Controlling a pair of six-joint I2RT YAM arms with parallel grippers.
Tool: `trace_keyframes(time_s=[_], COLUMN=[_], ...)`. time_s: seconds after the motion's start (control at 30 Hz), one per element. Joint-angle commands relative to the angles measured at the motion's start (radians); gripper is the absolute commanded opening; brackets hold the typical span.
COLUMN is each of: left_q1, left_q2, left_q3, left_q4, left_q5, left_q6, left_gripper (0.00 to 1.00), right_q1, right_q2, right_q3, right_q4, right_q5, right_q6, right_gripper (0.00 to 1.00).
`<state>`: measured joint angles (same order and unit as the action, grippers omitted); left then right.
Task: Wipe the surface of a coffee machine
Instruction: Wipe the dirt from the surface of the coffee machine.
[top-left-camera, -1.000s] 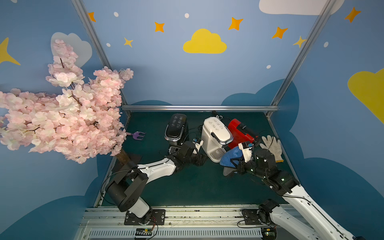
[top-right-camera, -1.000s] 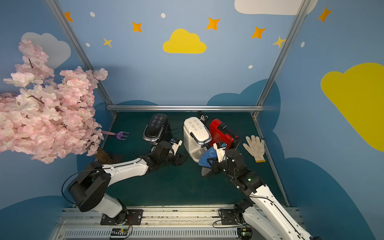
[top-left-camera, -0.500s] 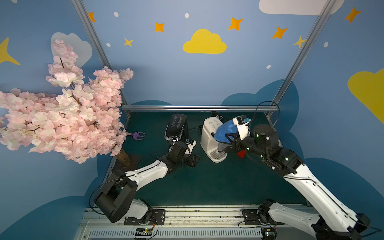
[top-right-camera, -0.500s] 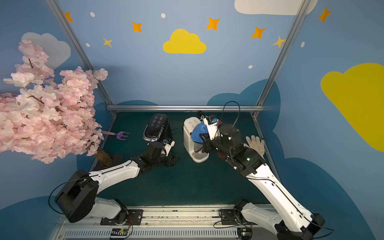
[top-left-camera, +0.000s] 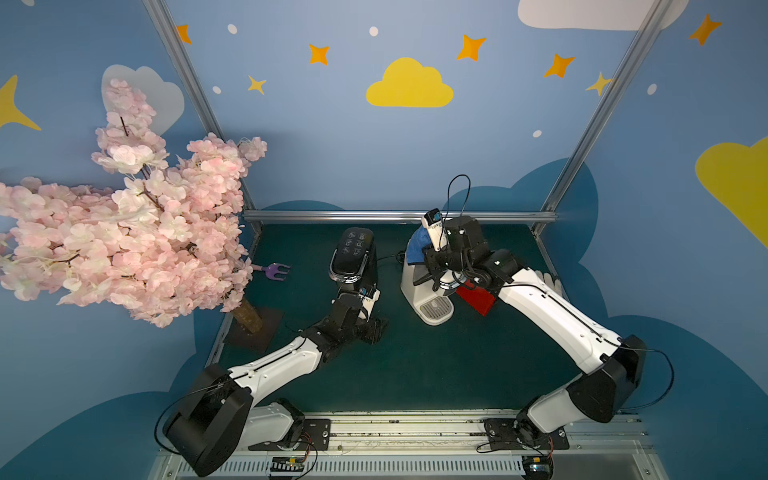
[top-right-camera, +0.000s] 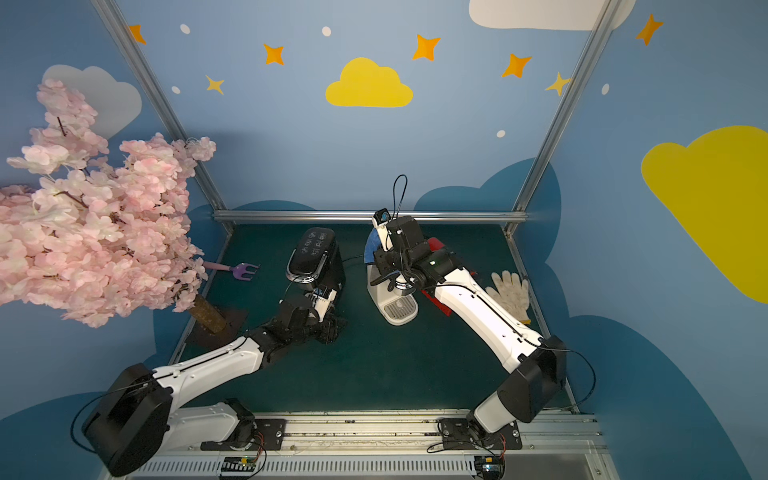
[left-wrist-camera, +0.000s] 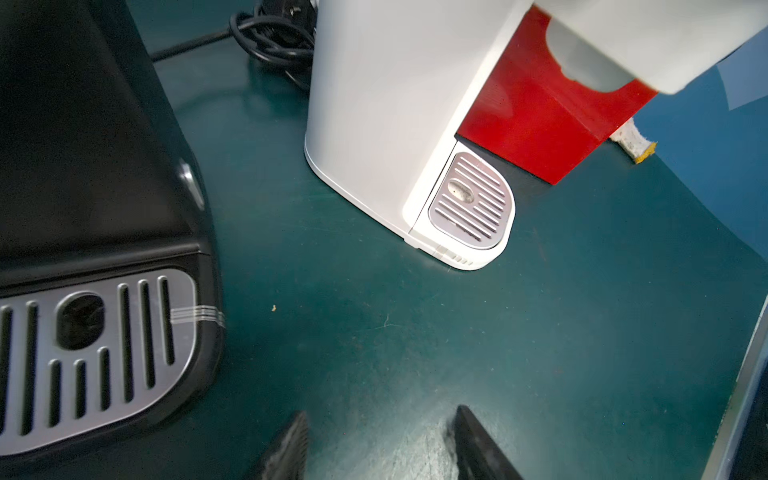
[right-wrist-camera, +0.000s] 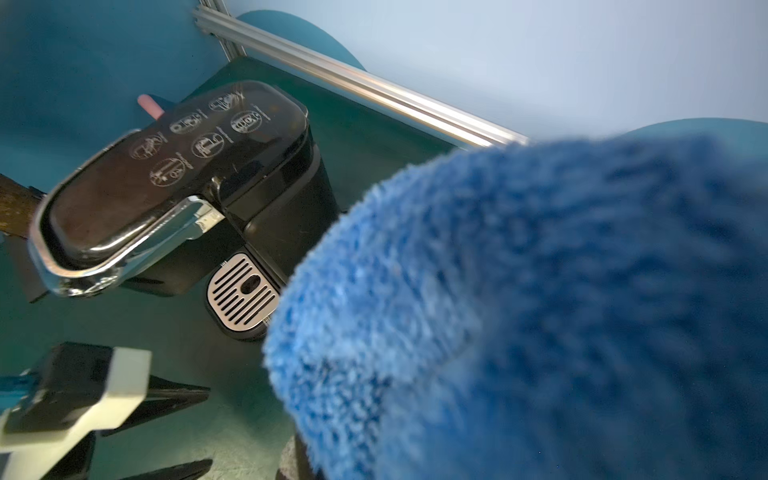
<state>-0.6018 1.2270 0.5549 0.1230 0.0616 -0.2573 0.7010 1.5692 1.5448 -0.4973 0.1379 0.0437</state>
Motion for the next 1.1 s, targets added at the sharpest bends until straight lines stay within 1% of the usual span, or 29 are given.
trace_keyframes(time_s=[0.0, 0.13, 0.43, 0.53, 0.67, 0.77, 0.93, 1.07], left_q1=[0.009, 0.016, 0.024, 0.025, 0.027, 0.027, 0.027, 0.028], left_q2=[-0.042, -0.078, -0.068, -0.069, -0.055, -0.04, -0.017, -0.008], left_q3=[-0.015, -0.058, -0.063, -0.065, -0.062, -0.058, -0.056, -0.055], left_q4=[0.006, 0.058, 0.075, 0.074, 0.074, 0.076, 0.082, 0.083], left_q5=[-0.035, -0.029, -0.011, -0.015, -0.019, -0.022, -0.018, -0.024], left_q6=[0.015, -0.02, -0.035, -0.035, -0.034, -0.032, -0.028, -0.021], left_gripper=[0.57, 0.57, 0.57, 0.56, 0.56, 0.56, 0.56, 0.56], right_q1=[0.011, 0.026, 0.067, 0.081, 0.107, 0.121, 0.146, 0.161], right_q2=[0.046, 0.108, 0.238, 0.273, 0.328, 0.371, 0.424, 0.433], right_q3=[0.029, 0.049, 0.091, 0.097, 0.13, 0.152, 0.144, 0.114], right_q4=[-0.011, -0.019, -0.046, -0.062, -0.122, -0.151, -0.126, -0.082], right_q5=[0.006, -0.005, 0.064, 0.14, 0.279, 0.328, 0.402, 0.446], right_q6=[-0.002, -0.003, -0.038, -0.043, -0.047, -0.069, -0.091, -0.105], right_gripper=[0.0, 0.0, 0.0, 0.0, 0.0, 0.0, 0.0, 0.0])
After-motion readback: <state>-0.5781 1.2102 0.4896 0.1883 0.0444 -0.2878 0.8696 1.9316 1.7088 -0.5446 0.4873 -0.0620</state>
